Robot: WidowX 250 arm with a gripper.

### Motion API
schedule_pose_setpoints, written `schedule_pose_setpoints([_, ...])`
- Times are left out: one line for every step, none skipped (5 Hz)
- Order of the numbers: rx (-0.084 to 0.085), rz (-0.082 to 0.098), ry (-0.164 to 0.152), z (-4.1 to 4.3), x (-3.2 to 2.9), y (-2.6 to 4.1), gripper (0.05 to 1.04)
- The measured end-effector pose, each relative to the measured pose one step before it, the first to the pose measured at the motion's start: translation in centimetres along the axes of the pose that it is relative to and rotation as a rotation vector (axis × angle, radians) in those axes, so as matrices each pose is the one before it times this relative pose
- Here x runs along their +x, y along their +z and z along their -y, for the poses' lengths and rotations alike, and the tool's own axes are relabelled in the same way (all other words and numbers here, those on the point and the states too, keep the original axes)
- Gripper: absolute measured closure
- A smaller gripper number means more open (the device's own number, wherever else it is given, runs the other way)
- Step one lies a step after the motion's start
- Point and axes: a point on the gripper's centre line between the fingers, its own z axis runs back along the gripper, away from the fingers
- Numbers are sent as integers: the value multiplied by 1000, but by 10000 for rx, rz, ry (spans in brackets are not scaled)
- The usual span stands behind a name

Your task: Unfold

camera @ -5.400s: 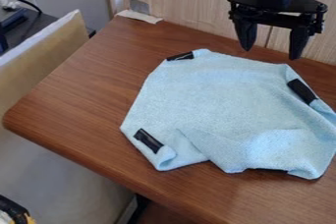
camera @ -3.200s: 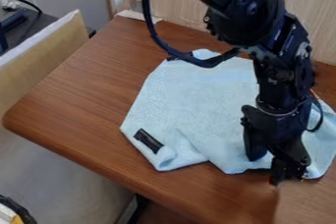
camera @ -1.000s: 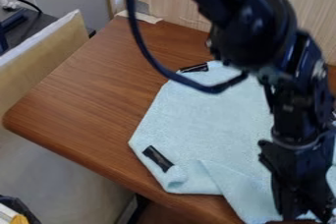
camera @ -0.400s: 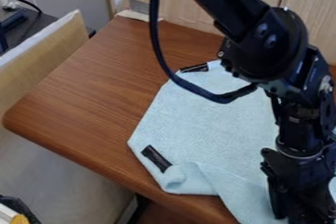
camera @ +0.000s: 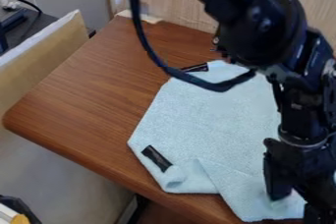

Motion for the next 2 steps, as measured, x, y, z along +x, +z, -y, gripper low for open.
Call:
schedule_pose_setpoints([-43, 127, 66, -224, 483, 1845, 82])
schedule_pose_setpoints([-121, 356, -9, 227, 485, 2297, 82])
